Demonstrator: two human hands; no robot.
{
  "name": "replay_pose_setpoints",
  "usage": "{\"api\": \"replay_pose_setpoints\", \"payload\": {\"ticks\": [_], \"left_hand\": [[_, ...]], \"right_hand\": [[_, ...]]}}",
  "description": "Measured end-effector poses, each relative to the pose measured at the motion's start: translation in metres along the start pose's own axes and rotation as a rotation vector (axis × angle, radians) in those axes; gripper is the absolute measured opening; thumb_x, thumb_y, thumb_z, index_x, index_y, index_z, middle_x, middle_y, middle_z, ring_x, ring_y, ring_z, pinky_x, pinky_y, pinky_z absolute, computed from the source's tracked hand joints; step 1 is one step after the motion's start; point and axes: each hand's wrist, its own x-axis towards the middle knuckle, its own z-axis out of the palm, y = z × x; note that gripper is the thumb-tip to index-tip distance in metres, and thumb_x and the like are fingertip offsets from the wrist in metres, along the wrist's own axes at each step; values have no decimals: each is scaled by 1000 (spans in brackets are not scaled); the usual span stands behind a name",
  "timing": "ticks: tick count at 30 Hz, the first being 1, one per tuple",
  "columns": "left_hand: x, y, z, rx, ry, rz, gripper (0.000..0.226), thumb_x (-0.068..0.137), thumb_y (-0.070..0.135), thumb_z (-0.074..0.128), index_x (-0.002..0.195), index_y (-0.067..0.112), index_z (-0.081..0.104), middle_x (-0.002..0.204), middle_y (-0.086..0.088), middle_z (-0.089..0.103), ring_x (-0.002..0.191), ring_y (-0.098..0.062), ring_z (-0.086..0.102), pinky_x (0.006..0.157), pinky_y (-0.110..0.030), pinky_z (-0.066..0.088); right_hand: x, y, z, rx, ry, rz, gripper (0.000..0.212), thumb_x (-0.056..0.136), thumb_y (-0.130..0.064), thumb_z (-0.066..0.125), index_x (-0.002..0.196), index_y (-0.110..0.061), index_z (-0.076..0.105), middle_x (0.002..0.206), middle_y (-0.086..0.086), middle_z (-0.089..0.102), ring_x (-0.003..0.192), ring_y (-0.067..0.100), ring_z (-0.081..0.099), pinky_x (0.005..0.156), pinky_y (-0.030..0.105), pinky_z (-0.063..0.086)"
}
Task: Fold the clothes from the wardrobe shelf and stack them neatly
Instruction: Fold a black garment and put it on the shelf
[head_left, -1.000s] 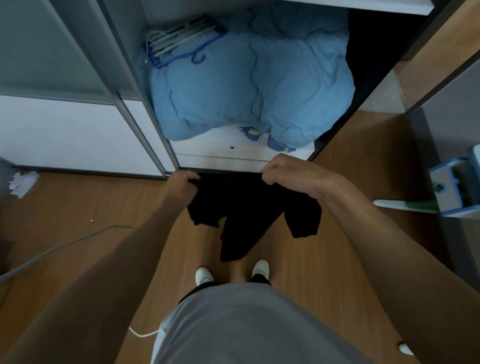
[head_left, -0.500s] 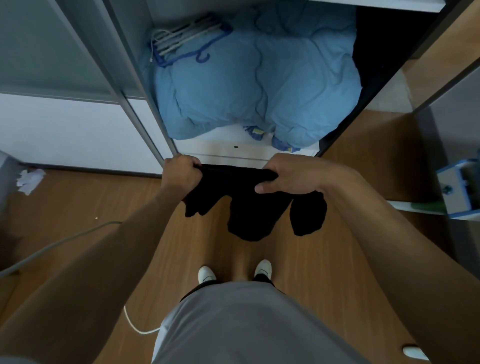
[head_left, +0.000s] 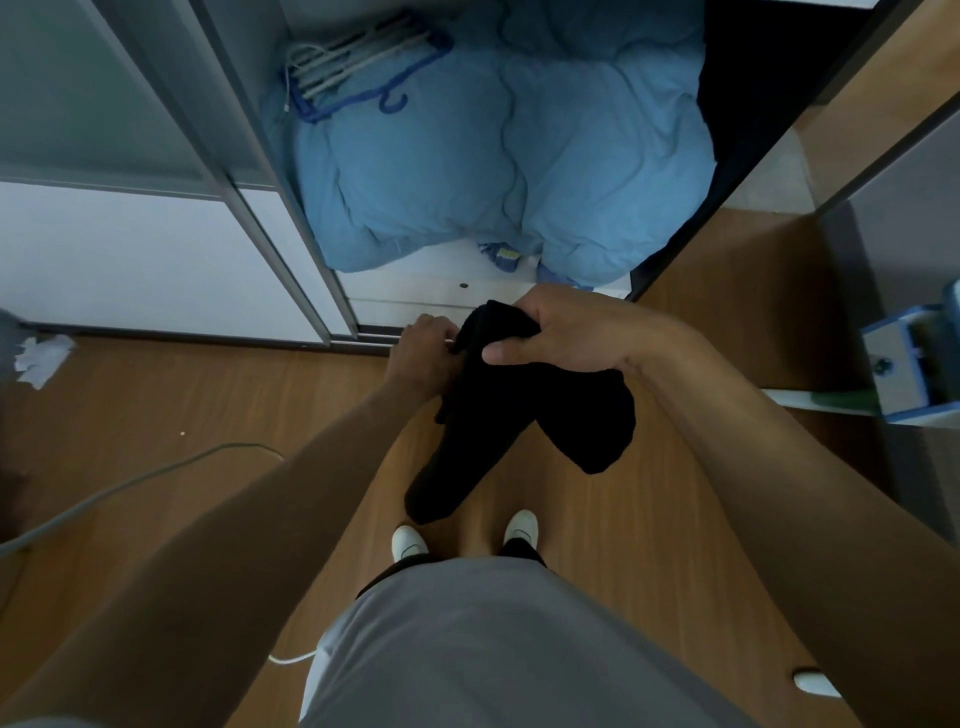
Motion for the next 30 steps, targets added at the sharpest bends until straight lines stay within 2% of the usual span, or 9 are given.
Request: {"api": "replay_pose_setpoints", "payload": {"ticks": [3,6,11,14,17,20,23,27,30], "left_hand": [[-20,7,-5,-511,-159,-93,19,97,10,56,82,21,54,79,1,60,68,-9,55,58,-8,42],[-38,16,-13,-831,-398,-104,23,105,25,44,112,19,65,97,4,72,90,-10,68,78,-18,51],[-56,30,-13,-1158,-506,-40,41,109,14,24,145,-2,35,117,-11,59,77,-5,66,68,-7,49],[-47,31,-12,-1294,-525,-75,47,106,45,27,144,22,43,136,6,58,126,-4,55,101,-20,46],[-44,28,-16,-912,-615,81,56,88,62,58,134,30,56,132,9,64,125,-6,58,101,-22,47],[-39,45,-15,-620,-484,145,19,89,45,69,103,33,70,97,16,75,95,-1,70,78,-13,51],[-36,49,-16,-727,-321,78,22,91,44,66,92,24,74,88,6,77,86,-10,73,71,-18,52],[-35,45,-20,-887,-233,36,22,95,38,64,93,20,77,94,-2,78,88,-16,74,71,-20,55],[-32,40,-20,-936,-190,-43,25,96,35,64,93,14,77,95,-7,77,88,-19,73,76,-25,56]], "right_hand": [[1,5,-1,36,94,4,42,92,-42,67,67,-9,56,54,-12,50,49,0,46,48,17,32],[3,7,-1,24,123,14,48,92,-44,67,77,1,62,62,-5,54,58,5,51,56,27,36],[5,4,-2,2,217,-12,45,89,-37,72,66,-2,56,58,-2,49,53,5,46,51,27,32],[5,4,-9,-51,362,-2,49,84,-37,76,57,-7,48,56,0,44,50,7,41,51,29,29],[4,5,-16,-43,443,46,52,79,-38,79,53,-16,39,54,-1,39,47,6,37,51,29,28],[8,9,-19,40,522,79,49,80,-37,77,56,-15,41,57,1,41,52,8,40,54,31,29],[6,24,-23,247,553,176,47,79,-52,75,72,-8,61,70,1,65,60,11,61,59,31,47],[-12,56,-13,281,248,421,86,58,-81,73,120,-23,66,107,-7,72,91,9,70,85,24,56],[-14,77,1,222,49,447,65,66,-64,81,115,-22,69,104,-7,74,91,9,71,75,18,55]]}}
